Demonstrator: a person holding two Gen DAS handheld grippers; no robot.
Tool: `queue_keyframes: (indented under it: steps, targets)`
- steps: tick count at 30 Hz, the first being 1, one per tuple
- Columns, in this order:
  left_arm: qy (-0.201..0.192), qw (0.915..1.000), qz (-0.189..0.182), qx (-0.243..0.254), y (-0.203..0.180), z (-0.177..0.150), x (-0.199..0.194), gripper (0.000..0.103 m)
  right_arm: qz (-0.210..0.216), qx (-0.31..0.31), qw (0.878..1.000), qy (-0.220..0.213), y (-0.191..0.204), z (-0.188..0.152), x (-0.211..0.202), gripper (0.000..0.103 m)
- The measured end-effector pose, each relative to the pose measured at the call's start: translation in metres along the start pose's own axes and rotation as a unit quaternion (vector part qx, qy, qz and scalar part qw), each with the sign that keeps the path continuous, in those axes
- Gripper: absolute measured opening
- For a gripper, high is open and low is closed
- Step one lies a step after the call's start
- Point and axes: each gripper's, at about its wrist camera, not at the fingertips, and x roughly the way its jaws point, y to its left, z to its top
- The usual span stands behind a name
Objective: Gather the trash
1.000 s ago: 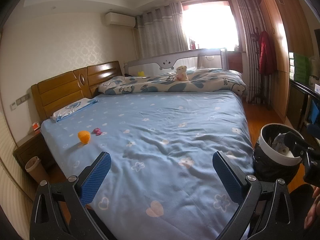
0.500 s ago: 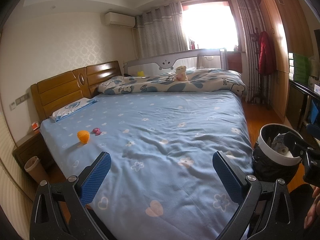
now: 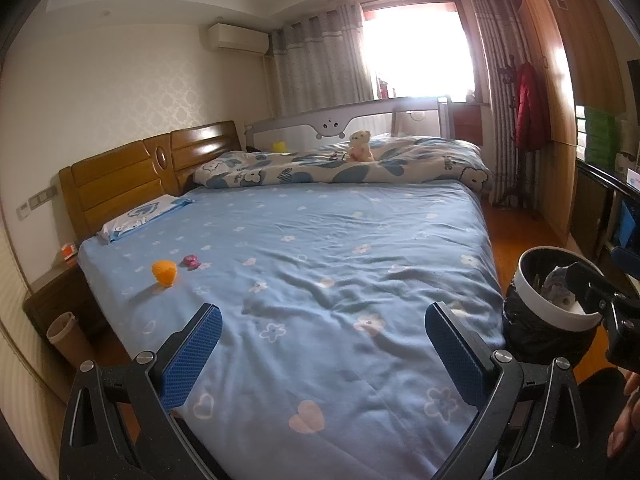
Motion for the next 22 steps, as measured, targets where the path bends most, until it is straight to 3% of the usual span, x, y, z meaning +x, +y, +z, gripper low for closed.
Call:
queue_keyframes:
  steps: [12,22]
  targets:
    - [0.008,0.9999,-0.006,-0.003,0.001,0.0,0.007,0.103,0.003,0.0,1.0,0.007,0.004,-0.004,0.002,0.103]
    - [0.029,0.9993,-0.013,-0.017,0.014,0.001,0.028,0.103,0.017,-0.003,0.999,0.039,0.012,-0.002,0.024,0.103]
